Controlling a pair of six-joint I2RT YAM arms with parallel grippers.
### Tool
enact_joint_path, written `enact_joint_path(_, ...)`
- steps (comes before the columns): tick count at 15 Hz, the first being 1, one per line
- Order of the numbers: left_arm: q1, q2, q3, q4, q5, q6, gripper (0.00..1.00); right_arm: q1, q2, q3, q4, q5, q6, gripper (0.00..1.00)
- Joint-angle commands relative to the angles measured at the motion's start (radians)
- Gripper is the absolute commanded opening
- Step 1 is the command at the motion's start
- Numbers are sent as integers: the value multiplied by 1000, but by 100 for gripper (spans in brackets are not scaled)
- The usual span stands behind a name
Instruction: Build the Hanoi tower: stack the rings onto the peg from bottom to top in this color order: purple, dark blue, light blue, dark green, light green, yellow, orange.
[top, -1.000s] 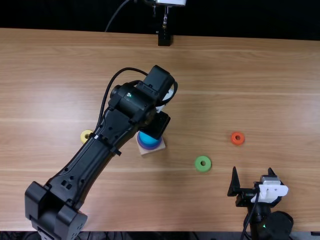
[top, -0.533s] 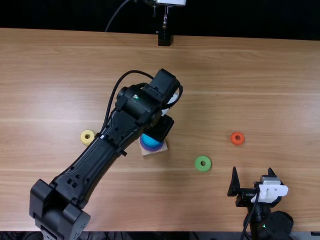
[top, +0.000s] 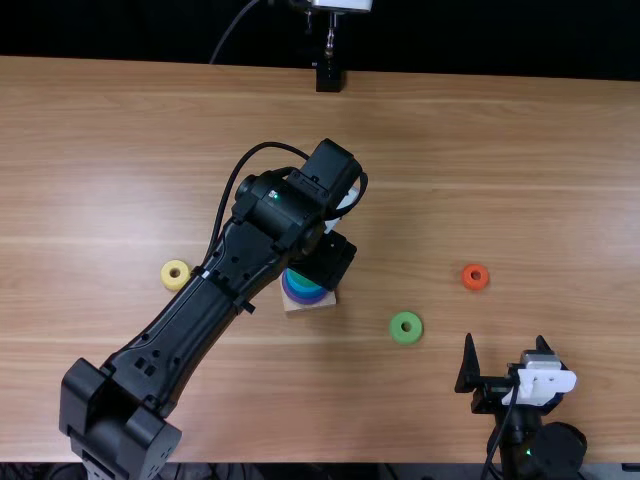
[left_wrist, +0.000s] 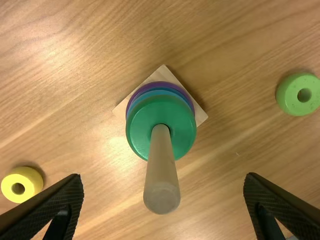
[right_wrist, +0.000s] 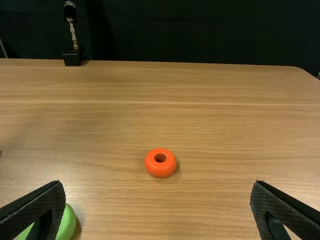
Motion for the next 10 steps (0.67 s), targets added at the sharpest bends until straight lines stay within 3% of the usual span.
enact_joint_path(1, 7, 6, -1, 3, 10, 0, 100, -12, -13, -72, -56, 9, 1, 100)
enact_joint_path(5, 41, -53, 47, 61, 10, 0, 100, -12, -13, -72, -56, 9, 1, 100)
enact_joint_path(7, 65, -136, 33, 254, 28, -2, 100, -12, -13, -72, -56, 9, 1, 100)
enact_joint_path(9, 125, -253, -34, 473, 71, -4, 100, -12, -13, -72, -56, 9, 1, 100)
enact_joint_path(10, 163, -311, -91, 545, 72, -4, 100, -12, -13, -72, -56, 9, 1, 100)
